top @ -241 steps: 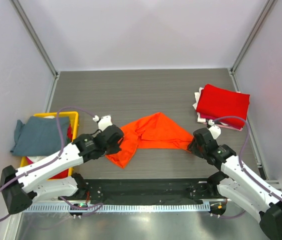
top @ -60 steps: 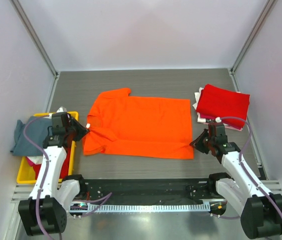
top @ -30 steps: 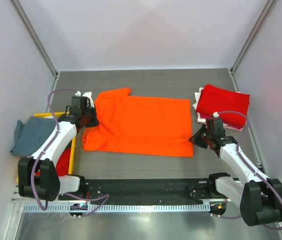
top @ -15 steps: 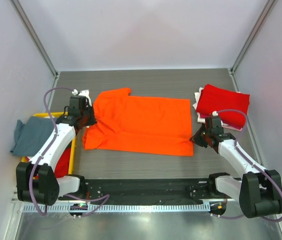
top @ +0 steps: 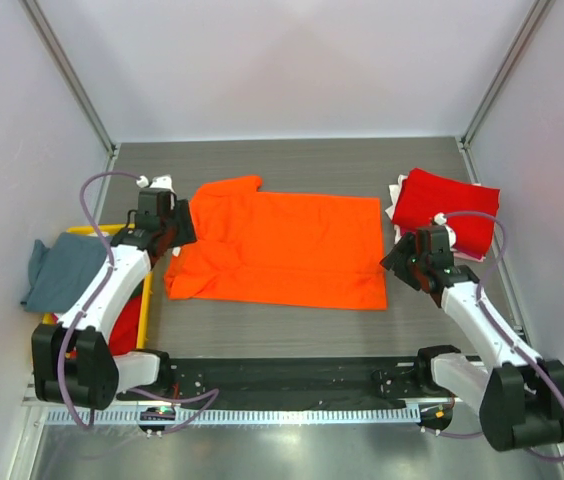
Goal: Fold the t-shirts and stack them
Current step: Fold the tshirt
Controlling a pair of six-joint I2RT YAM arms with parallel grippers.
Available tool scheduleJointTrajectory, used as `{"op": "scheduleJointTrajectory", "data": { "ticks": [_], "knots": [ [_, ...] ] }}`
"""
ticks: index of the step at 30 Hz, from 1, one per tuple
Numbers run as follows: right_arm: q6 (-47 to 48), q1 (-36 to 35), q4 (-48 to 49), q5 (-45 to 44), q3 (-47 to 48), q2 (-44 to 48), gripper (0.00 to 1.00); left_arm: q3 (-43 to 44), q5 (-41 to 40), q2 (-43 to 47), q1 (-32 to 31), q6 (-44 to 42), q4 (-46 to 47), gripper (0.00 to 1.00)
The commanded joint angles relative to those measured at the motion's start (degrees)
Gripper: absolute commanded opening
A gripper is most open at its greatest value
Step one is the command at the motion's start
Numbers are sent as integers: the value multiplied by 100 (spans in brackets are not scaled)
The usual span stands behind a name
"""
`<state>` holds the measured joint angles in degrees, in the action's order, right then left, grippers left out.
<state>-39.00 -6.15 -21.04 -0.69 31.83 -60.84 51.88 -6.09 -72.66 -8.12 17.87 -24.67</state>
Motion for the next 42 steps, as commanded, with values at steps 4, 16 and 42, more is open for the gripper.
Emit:
{"op": "scheduleJointTrajectory", "data": {
  "ticks": [4, 16, 42],
  "knots": [
    [-467, 9, -716, -353, -230, 1283, 54, 209, -429, 850, -5, 691, -397, 61],
    [-1206, -97, -1395, -257, -977, 2209, 54, -828, 160, 2019, -5, 2897, -987, 64],
    [-1496, -870, -708, -958, -1039, 1285, 14, -1575, 266, 2476, 3, 3083, -829, 57]
  ]
}}
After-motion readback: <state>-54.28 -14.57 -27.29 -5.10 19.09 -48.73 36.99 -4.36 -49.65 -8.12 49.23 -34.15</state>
